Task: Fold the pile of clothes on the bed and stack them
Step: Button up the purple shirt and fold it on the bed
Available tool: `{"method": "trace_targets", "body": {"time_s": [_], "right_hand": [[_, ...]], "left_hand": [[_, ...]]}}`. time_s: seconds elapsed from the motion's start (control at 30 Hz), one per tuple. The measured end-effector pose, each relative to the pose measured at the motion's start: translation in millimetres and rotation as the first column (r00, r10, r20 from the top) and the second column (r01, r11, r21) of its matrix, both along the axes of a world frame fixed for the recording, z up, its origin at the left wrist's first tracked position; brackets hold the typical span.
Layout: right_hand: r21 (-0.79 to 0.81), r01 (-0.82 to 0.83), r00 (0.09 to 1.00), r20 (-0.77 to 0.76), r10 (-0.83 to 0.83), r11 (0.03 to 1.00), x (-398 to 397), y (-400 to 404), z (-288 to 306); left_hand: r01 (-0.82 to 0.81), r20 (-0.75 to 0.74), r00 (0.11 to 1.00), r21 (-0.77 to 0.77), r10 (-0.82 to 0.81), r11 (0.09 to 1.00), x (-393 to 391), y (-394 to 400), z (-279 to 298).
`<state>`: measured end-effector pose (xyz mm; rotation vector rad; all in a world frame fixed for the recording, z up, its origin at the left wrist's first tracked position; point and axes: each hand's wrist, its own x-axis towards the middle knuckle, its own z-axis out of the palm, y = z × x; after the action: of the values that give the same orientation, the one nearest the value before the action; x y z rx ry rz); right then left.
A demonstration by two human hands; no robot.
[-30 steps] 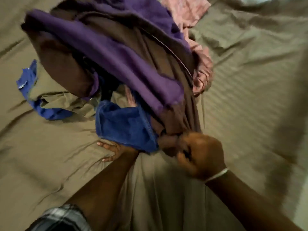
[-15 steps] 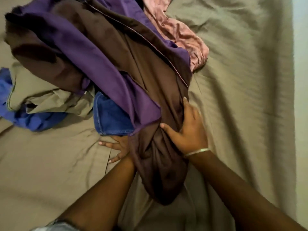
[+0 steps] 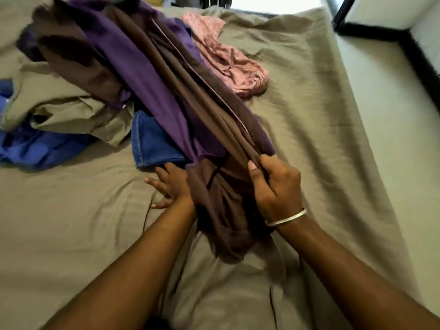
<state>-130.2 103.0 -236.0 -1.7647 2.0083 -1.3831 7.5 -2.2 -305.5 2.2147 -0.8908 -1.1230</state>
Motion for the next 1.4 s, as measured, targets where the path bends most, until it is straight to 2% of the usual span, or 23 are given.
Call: {"method": "trace_targets", "body": {"time_s": [0.03, 0.07, 0.1, 0.17, 0.2, 0.23, 0.27, 0.33, 0.4, 0.47, 0.53, 0.6, 0.67, 0.73, 0.8, 0.9, 0.97, 1.03, 1.07, 1.17, 1.23, 1.33, 1.4], "right_hand": [[-0.013, -0.008, 1.0, 0.002, 0.008, 1.0, 5, 18, 7], [-0.013, -0.024, 1.0, -0.009, 0.024, 1.0, 8, 31, 11], [-0.017, -0.056, 0.998, -0.033, 0.056, 0.998, 13, 47, 14], [-0.028, -0.174, 0.982, -0.077, 0.171, 0.984, 25, 87, 24], [-0.033, -0.239, 0.967, -0.103, 0.235, 0.97, 31, 113, 35], [-0.01, -0.311, 0.945, -0.108, 0.308, 0.95, 33, 128, 40], [0.039, -0.384, 0.916, -0.114, 0.386, 0.923, 34, 145, 46], [0.216, -0.484, 0.843, -0.146, 0.518, 0.848, 37, 181, 62], [0.366, -0.461, 0.845, -0.095, 0.526, 0.808, 36, 202, 66], [0.308, -0.278, 0.95, -0.052, 0.308, 0.91, 33, 222, 67], [0.157, 0.027, 0.999, 0.014, -0.03, 0.987, 24, 237, 58], [0.253, 0.267, 0.961, -0.005, -0.275, 0.93, 11, 244, 38], [0.418, 0.351, 0.936, -0.13, -0.327, 0.838, 0, 249, 20], [0.484, 0.451, 0.892, -0.267, -0.364, 0.75, -8, 248, 7], [0.546, 0.494, 0.869, -0.291, -0.399, 0.677, -19, 240, 1], [0.652, 0.322, 0.905, 0.0, -0.425, 0.686, -32, 229, -2], [0.624, 0.255, 0.893, 0.14, -0.427, 0.739, -35, 227, -2], [0.542, 0.223, 0.868, 0.269, -0.418, 0.811, -32, 227, 2], [0.464, 0.207, 0.873, 0.309, -0.377, 0.861, -28, 227, 4], [0.243, 0.073, 0.96, 0.245, -0.134, 0.967, -15, 229, 14], [0.138, -0.066, 0.983, 0.18, 0.04, 0.988, -5, 234, 31], [0.004, -0.227, 0.966, 0.125, 0.225, 0.974, 2, 240, 64], [-0.027, -0.245, 0.964, 0.103, 0.247, 0.969, 0, 244, 86]], "left_hand": [[0.036, -0.307, 0.95, -0.064, -0.054, 0.997, -1, 14, 12], [-0.047, -0.564, 0.825, -0.125, -0.032, 0.991, -3, 24, 28], [-0.144, -0.755, 0.656, -0.136, -0.008, 0.98, 1, 39, 46], [-0.219, -0.934, 0.355, -0.113, -0.029, 0.969, 2, 75, 72], [-0.184, -0.931, 0.355, -0.161, -0.087, 0.97, 1, 96, 87], [-0.123, -0.9, 0.408, -0.222, -0.155, 0.967, -2, 109, 94], [-0.042, -0.826, 0.529, -0.256, -0.196, 0.966, -1, 120, 101], [0.138, -0.664, 0.694, -0.26, -0.28, 0.956, 3, 145, 105], [0.217, -0.538, 0.779, -0.249, -0.321, 0.944, 4, 168, 102], [0.249, -0.53, 0.778, -0.234, -0.337, 0.94, 6, 198, 104], [0.247, -0.594, 0.739, -0.2, -0.318, 0.948, 7, 229, 104], [0.294, -0.626, 0.71, -0.153, -0.323, 0.944, 13, 262, 97], [0.367, -0.637, 0.689, -0.102, -0.344, 0.925, 17, 290, 91], [0.443, -0.609, 0.692, -0.066, -0.387, 0.894, 19, 304, 89], [0.5, -0.494, 0.73, -0.086, -0.473, 0.861, 20, 299, 73], [0.488, -0.234, 0.824, -0.173, -0.517, 0.856, 26, 295, 76], [0.506, -0.073, 0.841, -0.246, -0.536, 0.827, 28, 296, 84], [0.626, 0.147, 0.779, -0.239, -0.609, 0.742, 27, 293, 88], [0.699, 0.268, 0.715, -0.229, -0.646, 0.678, 28, 289, 88], [0.888, 0.499, 0.458, -0.22, -0.736, 0.404, 28, 272, 90], [0.952, 0.548, 0.302, -0.22, -0.78, 0.214, 24, 258, 99], [0.951, 0.546, 0.131, -0.305, -0.828, -0.051, 22, 237, 121], [0.929, 0.548, 0.068, -0.339, -0.834, -0.148, 21, 225, 138]]}}
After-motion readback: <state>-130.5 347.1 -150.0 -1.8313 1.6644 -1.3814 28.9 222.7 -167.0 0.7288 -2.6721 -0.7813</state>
